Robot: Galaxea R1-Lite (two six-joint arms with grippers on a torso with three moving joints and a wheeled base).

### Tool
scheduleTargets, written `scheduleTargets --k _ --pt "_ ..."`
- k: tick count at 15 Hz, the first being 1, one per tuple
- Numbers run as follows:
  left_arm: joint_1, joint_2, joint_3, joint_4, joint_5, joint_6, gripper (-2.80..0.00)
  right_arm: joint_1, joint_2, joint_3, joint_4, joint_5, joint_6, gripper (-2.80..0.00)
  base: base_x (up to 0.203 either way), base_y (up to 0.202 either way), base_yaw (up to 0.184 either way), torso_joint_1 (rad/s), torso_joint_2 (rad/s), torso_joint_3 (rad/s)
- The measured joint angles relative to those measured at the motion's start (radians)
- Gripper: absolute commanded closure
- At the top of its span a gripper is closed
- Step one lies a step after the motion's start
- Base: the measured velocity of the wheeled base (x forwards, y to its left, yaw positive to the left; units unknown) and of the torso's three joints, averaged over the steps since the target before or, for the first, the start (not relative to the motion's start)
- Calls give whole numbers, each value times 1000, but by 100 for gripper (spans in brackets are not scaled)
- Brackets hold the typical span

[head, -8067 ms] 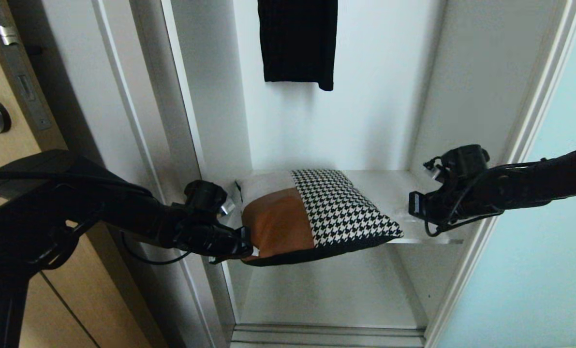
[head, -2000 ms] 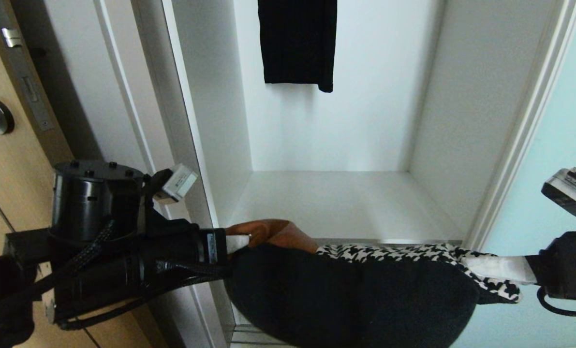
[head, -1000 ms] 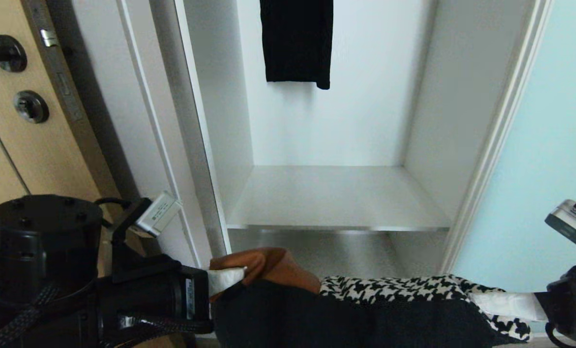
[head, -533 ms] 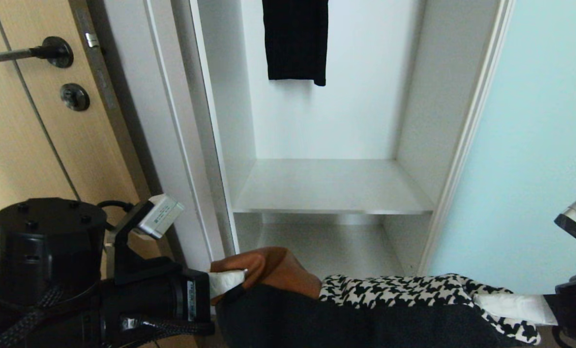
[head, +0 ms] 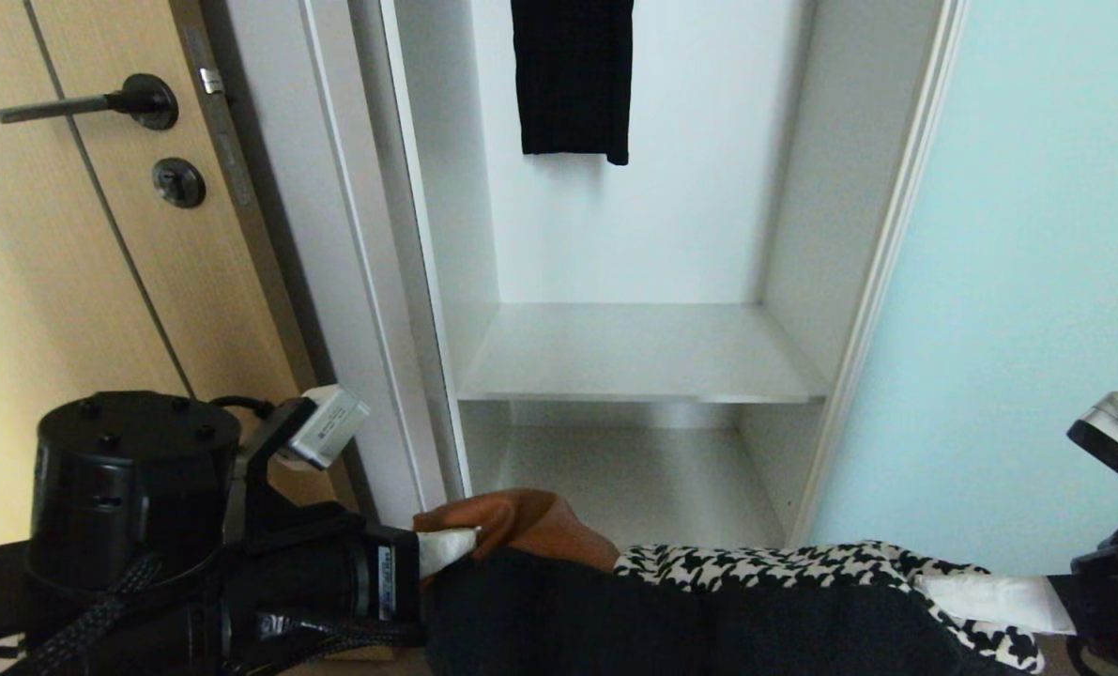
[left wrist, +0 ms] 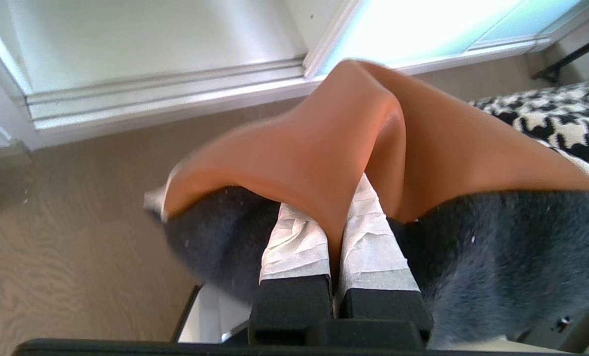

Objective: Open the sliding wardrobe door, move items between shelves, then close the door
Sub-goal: Place the pillow on the lower shelf

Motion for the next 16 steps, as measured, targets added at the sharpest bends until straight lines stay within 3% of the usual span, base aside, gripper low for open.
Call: scheduleTargets --k 5,16 --pt "0 8 46 -59 2 0 0 2 4 8 -1 16 6 0 0 0 0 1 1 -30" --pt "-1 29 46 -82 3 -3 0 -1 24 20 -56 15 18 0 0 0 0 3 2 -190"
